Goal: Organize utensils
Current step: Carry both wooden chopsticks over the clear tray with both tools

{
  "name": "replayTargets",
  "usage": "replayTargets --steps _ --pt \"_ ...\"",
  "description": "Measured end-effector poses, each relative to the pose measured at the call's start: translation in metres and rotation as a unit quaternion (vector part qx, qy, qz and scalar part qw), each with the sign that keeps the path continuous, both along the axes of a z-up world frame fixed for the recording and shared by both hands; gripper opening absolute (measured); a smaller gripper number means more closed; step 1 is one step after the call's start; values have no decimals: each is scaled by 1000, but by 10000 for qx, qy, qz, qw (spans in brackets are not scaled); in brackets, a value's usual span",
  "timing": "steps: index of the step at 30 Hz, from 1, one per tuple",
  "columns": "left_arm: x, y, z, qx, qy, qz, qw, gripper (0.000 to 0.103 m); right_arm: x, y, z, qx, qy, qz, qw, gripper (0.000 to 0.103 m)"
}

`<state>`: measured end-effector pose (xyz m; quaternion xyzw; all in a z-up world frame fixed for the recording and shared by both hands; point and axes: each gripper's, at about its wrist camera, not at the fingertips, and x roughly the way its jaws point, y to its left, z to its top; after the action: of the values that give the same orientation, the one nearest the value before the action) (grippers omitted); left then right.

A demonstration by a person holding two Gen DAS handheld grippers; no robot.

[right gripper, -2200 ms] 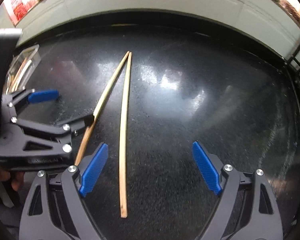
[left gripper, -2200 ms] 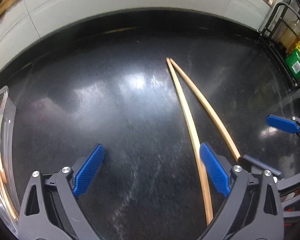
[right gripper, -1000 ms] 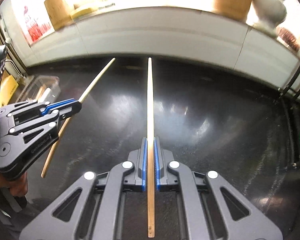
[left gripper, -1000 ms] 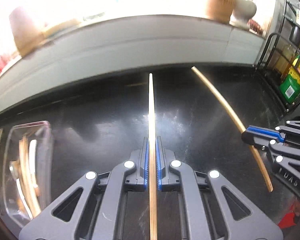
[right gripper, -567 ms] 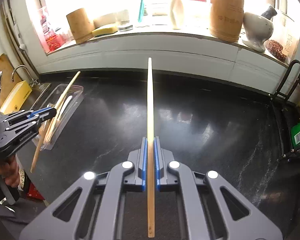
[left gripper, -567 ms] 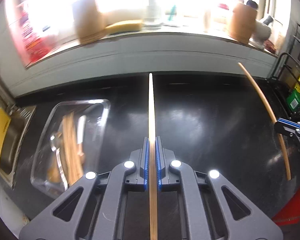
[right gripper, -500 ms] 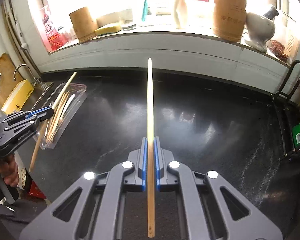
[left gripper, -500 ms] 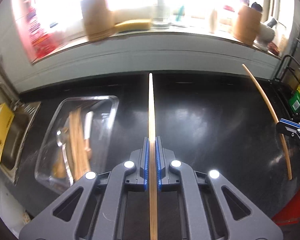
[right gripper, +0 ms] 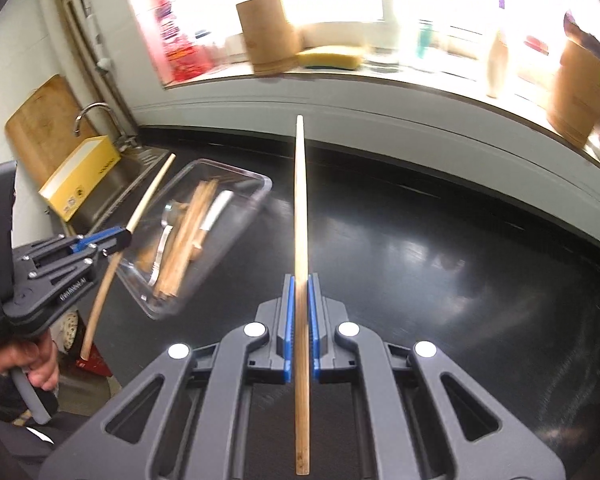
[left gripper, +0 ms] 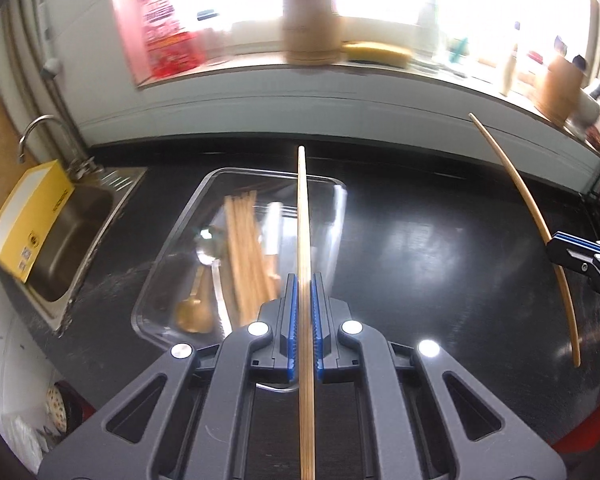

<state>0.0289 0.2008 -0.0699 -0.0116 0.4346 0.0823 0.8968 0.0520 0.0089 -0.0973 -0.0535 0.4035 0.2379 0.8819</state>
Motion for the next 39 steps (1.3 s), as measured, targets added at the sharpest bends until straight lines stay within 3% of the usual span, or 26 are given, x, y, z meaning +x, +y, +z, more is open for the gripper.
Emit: replayTargets --steps 8,15,31,39 --pt "1 70 -10 -222 169 568 9980 6 30 94 -6 247 412 564 9973 7" --pt "14 109 -27 -386 319 723 9961 6 53 160 -25 315 906 782 9923 7" --pt "61 141 -71 -651 765 536 9935 6 95 203 -73 307 1744 521 9828 7" --pt "85 143 -87 -827 878 497 9915 6 115 212 -89 301 1940 454 9795 7"
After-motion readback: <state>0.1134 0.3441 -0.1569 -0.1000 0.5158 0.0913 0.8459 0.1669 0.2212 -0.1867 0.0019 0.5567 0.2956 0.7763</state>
